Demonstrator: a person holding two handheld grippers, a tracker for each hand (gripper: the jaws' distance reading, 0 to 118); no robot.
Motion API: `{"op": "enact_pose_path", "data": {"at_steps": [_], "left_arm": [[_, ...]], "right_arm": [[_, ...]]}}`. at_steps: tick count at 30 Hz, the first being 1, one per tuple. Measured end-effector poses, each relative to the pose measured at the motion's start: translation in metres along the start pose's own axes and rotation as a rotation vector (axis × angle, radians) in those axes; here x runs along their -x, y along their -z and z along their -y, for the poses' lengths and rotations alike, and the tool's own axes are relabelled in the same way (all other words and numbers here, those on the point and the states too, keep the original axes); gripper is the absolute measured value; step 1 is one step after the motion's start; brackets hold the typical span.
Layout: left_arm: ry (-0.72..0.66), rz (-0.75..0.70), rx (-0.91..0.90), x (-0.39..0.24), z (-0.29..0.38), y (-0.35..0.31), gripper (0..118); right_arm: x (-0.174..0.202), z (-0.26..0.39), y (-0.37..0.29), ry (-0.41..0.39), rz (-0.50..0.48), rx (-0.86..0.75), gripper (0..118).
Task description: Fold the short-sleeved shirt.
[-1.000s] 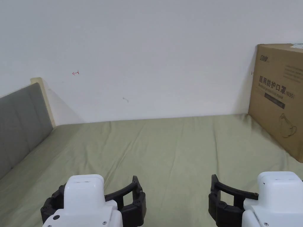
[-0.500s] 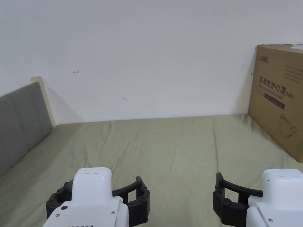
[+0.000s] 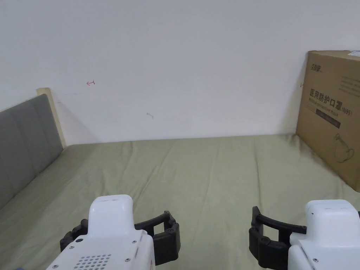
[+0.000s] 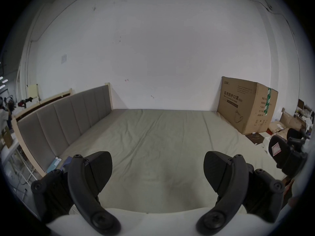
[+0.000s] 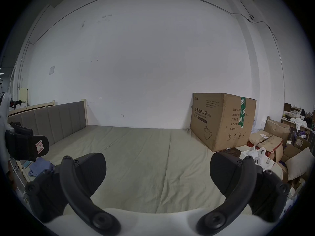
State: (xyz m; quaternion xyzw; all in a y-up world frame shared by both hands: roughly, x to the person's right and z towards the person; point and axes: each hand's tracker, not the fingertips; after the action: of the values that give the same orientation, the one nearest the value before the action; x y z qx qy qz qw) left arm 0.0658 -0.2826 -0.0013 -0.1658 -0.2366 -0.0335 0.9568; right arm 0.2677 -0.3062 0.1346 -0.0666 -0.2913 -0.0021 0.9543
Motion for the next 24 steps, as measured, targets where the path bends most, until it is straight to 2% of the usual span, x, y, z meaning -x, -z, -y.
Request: {"op": "enact_pose_path", "data": {"at_steps": [5, 14, 24], "left_arm": [[0.061, -0.039, -0.024, -0.005, 0.003, 0.0, 111], [0.008, -0.001, -0.09, 0.004, 0.004, -0.004, 111], [0.022, -0.029, -0.117, 0.005, 0.006, -0.005, 111]], "right_arm": [[0.001, 0.001, 0.001, -0.007, -0.003, 0.004, 118], [0.0, 0.002, 0.003, 0.001, -0.001, 0.01, 118], [-0.001, 0.004, 0.005, 0.007, 0.0, 0.02, 118]]}}
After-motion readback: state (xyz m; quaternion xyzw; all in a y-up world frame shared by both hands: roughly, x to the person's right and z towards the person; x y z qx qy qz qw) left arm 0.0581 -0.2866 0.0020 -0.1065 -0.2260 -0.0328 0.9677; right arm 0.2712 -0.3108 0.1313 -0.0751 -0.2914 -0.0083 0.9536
